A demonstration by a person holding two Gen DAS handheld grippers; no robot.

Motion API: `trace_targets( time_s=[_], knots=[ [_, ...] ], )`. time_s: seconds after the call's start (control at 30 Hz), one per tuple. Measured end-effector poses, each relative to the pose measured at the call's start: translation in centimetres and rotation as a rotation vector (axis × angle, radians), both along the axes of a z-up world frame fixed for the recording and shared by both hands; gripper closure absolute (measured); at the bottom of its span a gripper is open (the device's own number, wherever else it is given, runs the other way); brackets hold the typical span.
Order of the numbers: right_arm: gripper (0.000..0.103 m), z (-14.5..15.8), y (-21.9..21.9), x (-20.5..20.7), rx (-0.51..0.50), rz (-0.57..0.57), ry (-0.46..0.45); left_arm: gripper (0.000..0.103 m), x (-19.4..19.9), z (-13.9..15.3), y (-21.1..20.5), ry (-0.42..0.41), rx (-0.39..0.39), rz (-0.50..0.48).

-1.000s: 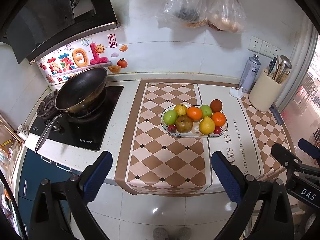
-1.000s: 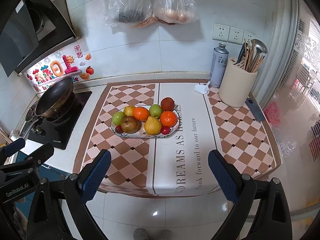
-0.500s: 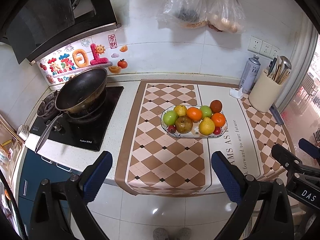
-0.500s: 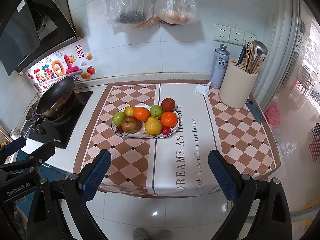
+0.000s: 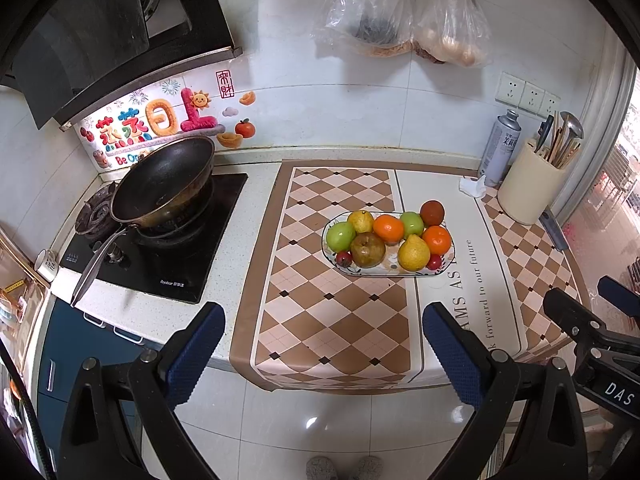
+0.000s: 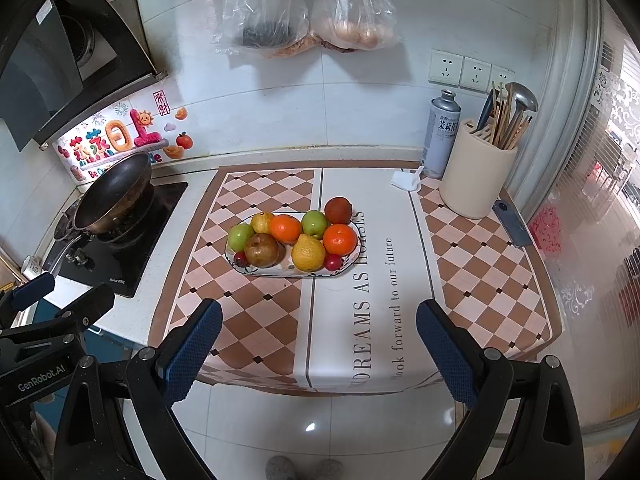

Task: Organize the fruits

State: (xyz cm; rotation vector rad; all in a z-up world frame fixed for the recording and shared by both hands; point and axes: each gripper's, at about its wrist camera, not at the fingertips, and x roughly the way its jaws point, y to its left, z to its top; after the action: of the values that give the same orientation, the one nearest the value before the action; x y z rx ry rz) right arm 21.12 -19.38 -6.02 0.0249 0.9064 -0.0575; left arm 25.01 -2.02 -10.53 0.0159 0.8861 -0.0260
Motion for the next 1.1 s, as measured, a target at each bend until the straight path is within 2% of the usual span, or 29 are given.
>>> trace_targets(
  time_s=[1.1],
  knots=[
    [0.003,0.7,0.1,-0.4,0.007,0.000,-0.011,0.002,-0.1,1.1,-0.4,-0.024,0.000,-0.003]
  ],
)
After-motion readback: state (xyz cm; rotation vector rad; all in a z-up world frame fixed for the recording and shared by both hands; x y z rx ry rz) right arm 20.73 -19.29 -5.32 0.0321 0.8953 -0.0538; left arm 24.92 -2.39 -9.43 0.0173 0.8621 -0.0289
